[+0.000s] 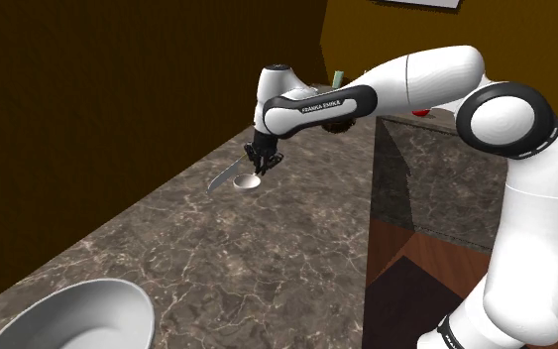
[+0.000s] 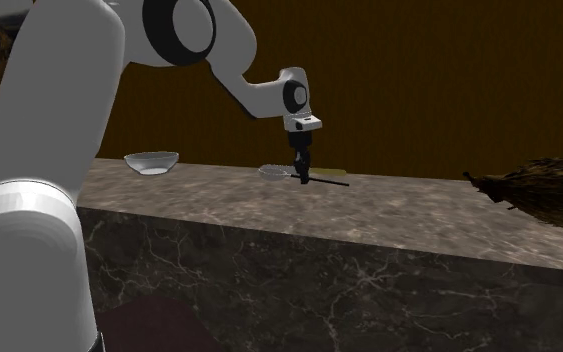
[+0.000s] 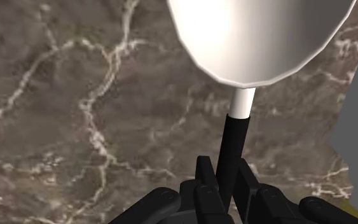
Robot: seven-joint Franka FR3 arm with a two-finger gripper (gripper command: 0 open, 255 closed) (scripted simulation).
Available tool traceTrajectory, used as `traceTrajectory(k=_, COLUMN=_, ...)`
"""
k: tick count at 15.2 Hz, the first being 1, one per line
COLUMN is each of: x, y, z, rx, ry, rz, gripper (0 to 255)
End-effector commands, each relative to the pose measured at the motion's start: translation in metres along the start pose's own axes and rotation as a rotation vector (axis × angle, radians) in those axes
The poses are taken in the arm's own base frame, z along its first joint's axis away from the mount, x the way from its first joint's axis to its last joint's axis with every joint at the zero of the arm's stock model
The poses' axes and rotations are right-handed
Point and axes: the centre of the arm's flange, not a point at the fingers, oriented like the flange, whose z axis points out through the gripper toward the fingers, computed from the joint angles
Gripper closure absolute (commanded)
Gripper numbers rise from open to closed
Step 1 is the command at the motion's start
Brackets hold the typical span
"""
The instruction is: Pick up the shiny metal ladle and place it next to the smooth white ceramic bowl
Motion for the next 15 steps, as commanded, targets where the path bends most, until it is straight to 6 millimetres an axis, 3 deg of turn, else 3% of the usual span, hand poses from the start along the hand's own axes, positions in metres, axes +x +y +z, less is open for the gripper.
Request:
traceTrajectory(k=1, x=0.001, y=-0.001, z=-0.009, rx=-0.001, ry=0.000, rz=0.000, gripper=255)
traceTrajectory(k=15, x=0.009, y=-0.008, z=-0.082, rx=-0.001, ry=0.000, rz=0.000, gripper=255)
